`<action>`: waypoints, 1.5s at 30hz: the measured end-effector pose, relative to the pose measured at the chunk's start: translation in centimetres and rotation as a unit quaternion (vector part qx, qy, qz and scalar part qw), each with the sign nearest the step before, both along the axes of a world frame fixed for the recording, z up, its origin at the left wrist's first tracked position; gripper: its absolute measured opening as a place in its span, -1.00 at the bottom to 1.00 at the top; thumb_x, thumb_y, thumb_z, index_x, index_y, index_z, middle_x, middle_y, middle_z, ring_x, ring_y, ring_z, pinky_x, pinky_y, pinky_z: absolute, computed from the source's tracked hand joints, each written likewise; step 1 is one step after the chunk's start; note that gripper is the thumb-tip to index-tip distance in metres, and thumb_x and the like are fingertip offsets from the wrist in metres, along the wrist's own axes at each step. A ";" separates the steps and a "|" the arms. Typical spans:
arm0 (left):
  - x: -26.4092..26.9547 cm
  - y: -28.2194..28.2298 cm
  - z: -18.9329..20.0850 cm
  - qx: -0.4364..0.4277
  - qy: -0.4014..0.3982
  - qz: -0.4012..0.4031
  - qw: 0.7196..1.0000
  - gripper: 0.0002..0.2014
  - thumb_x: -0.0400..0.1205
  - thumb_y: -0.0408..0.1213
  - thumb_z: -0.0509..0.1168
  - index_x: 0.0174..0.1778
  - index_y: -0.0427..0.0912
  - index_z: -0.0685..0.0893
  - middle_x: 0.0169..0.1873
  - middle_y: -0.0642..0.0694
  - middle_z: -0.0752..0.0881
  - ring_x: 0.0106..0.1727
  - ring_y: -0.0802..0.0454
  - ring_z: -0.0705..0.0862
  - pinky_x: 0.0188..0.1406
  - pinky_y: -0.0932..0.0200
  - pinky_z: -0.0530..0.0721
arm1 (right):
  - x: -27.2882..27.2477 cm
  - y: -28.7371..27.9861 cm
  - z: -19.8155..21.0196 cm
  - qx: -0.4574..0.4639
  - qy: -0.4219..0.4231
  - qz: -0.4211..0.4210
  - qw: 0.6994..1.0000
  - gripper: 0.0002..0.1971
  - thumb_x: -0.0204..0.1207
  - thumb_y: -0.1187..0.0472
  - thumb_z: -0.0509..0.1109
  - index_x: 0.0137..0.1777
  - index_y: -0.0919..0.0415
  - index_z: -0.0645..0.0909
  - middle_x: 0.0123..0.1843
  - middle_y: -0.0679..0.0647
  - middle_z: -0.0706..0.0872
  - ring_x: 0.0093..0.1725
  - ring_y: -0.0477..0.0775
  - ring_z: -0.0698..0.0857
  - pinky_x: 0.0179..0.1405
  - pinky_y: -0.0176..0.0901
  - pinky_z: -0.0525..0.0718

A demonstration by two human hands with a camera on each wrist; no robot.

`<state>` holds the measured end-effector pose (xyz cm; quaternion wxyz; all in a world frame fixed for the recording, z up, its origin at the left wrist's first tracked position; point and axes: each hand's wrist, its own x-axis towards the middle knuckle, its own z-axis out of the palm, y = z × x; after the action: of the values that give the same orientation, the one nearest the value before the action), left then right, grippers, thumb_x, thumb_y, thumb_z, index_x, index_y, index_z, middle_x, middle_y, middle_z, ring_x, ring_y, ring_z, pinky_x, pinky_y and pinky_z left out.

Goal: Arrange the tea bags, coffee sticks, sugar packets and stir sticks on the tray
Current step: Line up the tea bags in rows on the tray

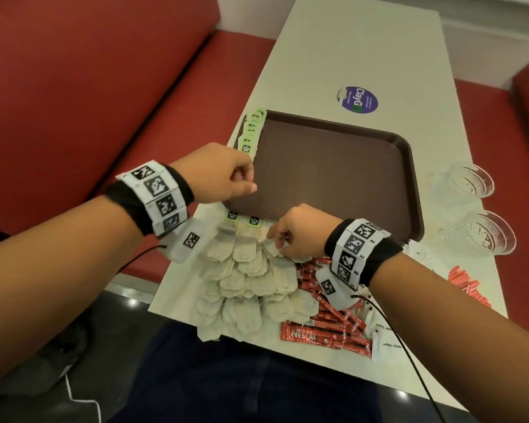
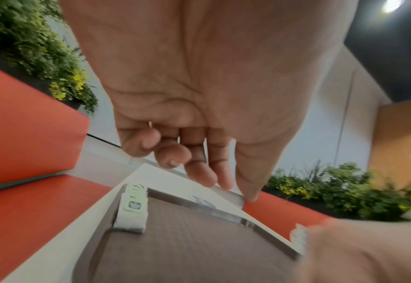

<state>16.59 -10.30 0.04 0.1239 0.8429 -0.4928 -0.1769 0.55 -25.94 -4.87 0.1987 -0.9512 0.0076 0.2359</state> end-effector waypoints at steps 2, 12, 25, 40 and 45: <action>-2.6 2.4 0.6 0.008 0.003 -0.043 0.999 -0.87 0.59 0.08 0.41 -0.16 0.15 0.69 -0.29 0.21 0.71 -0.28 0.33 0.61 -0.23 0.24 0.55 | -0.2 0.4 0.4 -0.011 -0.013 -0.006 1.000 -0.84 0.39 0.18 0.46 -0.35 -0.10 0.64 0.08 -0.06 0.83 -0.06 0.03 0.75 0.00 0.01 0.77; -9.5 9.3 -4.7 0.174 -0.039 -0.192 0.965 -0.35 0.16 0.34 0.57 -0.05 0.19 0.36 0.05 0.21 0.34 0.05 0.17 0.36 -0.10 0.24 0.55 | -1.3 1.8 2.4 0.068 -0.103 -0.093 0.988 -0.85 0.57 0.21 0.31 -0.17 -0.07 0.55 0.13 -0.09 0.76 0.14 0.07 0.69 0.17 -0.07 0.62; -7.4 6.2 -5.8 0.127 -0.031 -0.164 0.978 -0.45 0.28 0.12 0.64 -0.03 0.07 0.46 0.04 0.11 0.39 -0.03 0.11 0.39 -0.23 0.30 0.41 | -2.2 2.3 1.3 0.099 -0.120 -0.166 0.974 -0.84 0.62 0.26 0.23 -0.22 0.21 0.44 -0.23 0.17 0.64 -0.29 0.10 0.52 -0.26 -0.04 0.50; -6.1 6.2 -4.0 0.050 0.059 -0.139 0.987 -0.87 0.61 0.02 0.42 -0.03 0.08 0.74 -0.09 0.19 0.72 -0.09 0.29 0.67 -0.04 0.15 0.70 | -2.0 1.8 1.3 0.122 -0.112 -0.162 0.973 -0.89 0.61 0.19 0.30 -0.01 0.23 0.48 -0.22 0.05 0.60 -0.31 0.03 0.52 -0.36 -0.14 0.44; -6.0 6.1 -3.5 -0.018 0.065 -0.093 0.993 -0.96 0.62 -0.02 0.44 -0.10 0.15 0.76 -0.21 0.24 0.75 -0.14 0.30 0.69 -0.07 0.14 0.71 | -1.8 1.6 1.4 0.102 -0.102 -0.124 0.982 -0.86 0.54 0.11 0.39 0.03 0.08 0.54 -0.06 0.03 0.66 -0.18 0.05 0.60 -0.16 -0.05 0.57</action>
<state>10.60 -4.24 -3.50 0.1542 0.7775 -0.5633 -0.2333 -1.30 -24.30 -3.50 0.3218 -0.9368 0.0811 0.1111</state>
